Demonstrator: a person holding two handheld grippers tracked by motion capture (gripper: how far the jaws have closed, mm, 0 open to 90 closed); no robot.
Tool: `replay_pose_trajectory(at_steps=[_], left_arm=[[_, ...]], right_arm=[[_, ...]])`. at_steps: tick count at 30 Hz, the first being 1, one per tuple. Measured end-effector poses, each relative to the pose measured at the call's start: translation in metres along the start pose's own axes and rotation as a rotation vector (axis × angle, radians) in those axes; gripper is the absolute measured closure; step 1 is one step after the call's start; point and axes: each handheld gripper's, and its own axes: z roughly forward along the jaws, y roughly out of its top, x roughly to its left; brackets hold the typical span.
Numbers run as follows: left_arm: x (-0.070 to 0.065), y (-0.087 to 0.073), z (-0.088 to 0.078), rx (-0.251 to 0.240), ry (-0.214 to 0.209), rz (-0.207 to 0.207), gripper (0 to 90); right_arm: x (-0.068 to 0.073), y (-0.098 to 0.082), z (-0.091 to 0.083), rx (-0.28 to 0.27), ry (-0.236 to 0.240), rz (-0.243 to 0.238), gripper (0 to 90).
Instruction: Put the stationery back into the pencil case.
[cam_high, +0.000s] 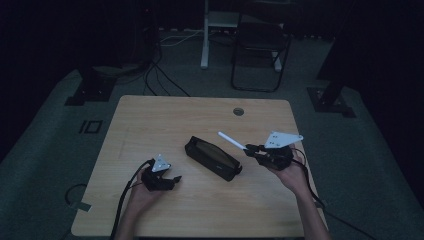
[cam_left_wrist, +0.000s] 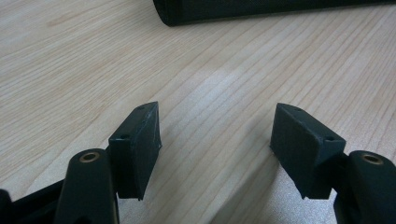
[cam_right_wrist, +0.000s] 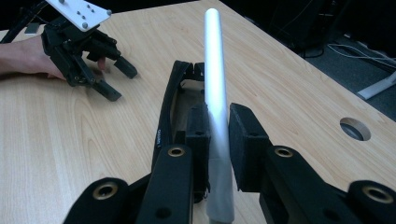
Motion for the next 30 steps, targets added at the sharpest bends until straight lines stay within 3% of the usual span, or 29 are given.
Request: replay_pose_trajectory(at_steps=[11, 17, 30], left_arm=[[0.000, 0.000, 0.000, -0.001, 0.000, -0.002, 33.8], [0.000, 0.000, 0.000, -0.003, 0.000, -0.004, 33.8], [0.000, 0.000, 0.000, -0.004, 0.000, -0.004, 33.9]], right_arm=[[0.003, 0.008, 0.007, -0.003, -0.011, 0.000, 78.9], [0.007, 0.014, 0.019, 0.020, -0.033, -0.011, 78.9], [0.006, 0.019, 0.040, 0.021, -0.040, 0.045, 78.9]])
